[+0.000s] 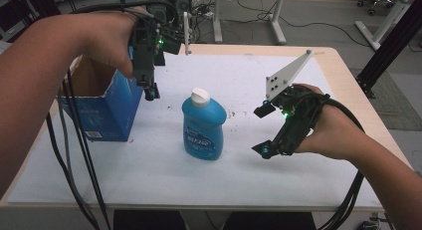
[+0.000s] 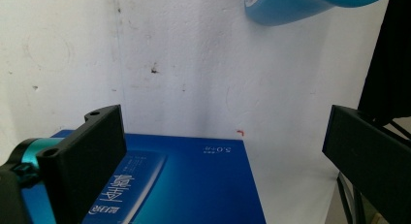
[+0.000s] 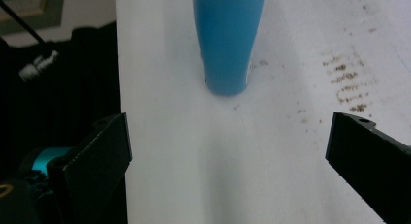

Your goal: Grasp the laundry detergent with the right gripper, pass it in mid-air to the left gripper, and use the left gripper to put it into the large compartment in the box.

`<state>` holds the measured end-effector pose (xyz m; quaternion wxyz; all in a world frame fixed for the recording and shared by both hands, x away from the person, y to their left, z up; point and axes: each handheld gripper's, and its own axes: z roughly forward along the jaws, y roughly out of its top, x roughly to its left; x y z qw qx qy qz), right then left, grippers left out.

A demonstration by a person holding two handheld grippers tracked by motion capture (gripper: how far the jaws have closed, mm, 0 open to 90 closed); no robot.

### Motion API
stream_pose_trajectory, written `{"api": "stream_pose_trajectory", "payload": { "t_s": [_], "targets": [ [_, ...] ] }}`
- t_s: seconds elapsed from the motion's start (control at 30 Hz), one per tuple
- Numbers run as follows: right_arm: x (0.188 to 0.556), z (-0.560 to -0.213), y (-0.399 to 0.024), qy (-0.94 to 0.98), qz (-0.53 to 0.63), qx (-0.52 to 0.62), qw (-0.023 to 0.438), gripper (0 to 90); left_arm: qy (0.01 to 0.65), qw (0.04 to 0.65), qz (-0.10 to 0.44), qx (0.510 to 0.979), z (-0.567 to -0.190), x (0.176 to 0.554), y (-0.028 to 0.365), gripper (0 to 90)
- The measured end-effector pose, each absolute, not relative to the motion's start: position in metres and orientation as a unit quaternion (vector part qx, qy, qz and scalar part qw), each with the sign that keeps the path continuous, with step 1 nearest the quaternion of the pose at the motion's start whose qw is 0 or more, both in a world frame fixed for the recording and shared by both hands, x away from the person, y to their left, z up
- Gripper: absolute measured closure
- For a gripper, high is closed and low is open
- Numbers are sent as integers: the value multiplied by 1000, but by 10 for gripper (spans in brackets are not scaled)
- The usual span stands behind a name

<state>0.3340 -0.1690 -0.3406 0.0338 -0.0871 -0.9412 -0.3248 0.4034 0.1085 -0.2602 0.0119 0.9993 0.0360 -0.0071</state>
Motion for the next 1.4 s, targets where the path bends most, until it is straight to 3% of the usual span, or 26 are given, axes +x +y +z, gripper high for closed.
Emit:
{"api": "stream_pose_trajectory", "payload": {
  "t_s": [0.7, 1.4],
  "targets": [
    [342, -383, -144, -903, -410, -114, 58, 17, 34, 15, -6, 999, -261, 401, 109, 18],
    [341, -412, -115, -868, -475, -140, 47, 16, 32, 18, -3, 999, -261, 401, 110, 18]
  ]
}}
